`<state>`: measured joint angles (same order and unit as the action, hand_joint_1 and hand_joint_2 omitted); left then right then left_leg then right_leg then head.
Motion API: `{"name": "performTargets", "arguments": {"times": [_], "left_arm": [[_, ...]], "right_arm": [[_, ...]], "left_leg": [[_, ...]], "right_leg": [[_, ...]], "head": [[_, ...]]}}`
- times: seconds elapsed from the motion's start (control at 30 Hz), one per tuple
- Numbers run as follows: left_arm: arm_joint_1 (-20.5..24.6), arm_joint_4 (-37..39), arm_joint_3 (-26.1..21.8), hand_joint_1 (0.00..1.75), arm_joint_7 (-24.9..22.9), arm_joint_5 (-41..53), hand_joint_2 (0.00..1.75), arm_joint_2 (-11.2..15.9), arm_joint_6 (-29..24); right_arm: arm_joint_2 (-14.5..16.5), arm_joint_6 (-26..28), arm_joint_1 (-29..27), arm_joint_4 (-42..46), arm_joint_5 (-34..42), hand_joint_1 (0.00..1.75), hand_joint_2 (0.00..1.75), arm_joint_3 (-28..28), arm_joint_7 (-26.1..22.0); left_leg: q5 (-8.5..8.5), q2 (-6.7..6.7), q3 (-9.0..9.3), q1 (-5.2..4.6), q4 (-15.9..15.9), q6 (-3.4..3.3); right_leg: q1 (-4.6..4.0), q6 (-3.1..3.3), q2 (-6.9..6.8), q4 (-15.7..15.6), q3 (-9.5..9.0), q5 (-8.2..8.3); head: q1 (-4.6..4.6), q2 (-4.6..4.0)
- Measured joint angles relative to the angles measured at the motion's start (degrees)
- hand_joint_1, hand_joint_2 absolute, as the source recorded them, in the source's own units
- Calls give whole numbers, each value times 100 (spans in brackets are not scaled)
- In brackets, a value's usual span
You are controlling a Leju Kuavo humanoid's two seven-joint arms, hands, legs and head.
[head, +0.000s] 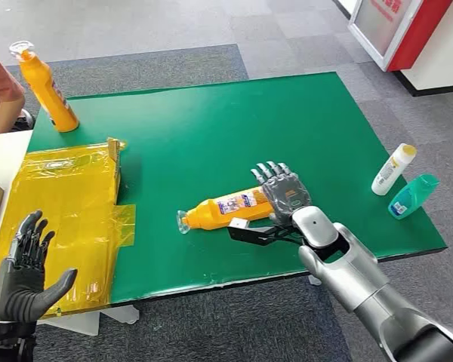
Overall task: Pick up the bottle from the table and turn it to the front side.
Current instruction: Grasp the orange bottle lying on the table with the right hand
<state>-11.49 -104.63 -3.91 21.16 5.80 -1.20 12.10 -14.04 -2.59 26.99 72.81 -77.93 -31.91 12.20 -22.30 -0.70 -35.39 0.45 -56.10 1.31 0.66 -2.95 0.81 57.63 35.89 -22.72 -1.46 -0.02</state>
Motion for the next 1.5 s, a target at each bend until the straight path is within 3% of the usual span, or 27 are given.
{"name": "performTargets", "arguments": {"times": [0.13,0.17,0.6,1.5], "left_arm": [[313,122,65,0,-81,-263,175,5,127],[350,140,90,0,-101,-283,175,7,127],[385,234,207,0,-102,-328,175,10,107],[382,236,245,0,-33,-340,175,12,128]], "right_arm": [[474,-839,682,-994,1921,0,175,-70,-103],[526,-846,786,-1117,2018,0,175,-74,-84],[727,-800,1129,-1659,2003,0,175,-203,66],[735,-638,1150,-2442,1567,0,175,-451,291]], "left_leg": [[10,-1,-1,0,0,-8],[10,0,-1,0,-1,-8],[9,-1,-2,0,-1,-8],[9,-1,-1,0,-1,-8]], "right_leg": [[1,-4,-1,1,0,6],[1,-4,-1,0,0,7],[1,-5,-1,0,1,7],[1,-5,-1,0,2,7]], "head": [[-1,0],[-1,0],[0,0],[0,0]]}}
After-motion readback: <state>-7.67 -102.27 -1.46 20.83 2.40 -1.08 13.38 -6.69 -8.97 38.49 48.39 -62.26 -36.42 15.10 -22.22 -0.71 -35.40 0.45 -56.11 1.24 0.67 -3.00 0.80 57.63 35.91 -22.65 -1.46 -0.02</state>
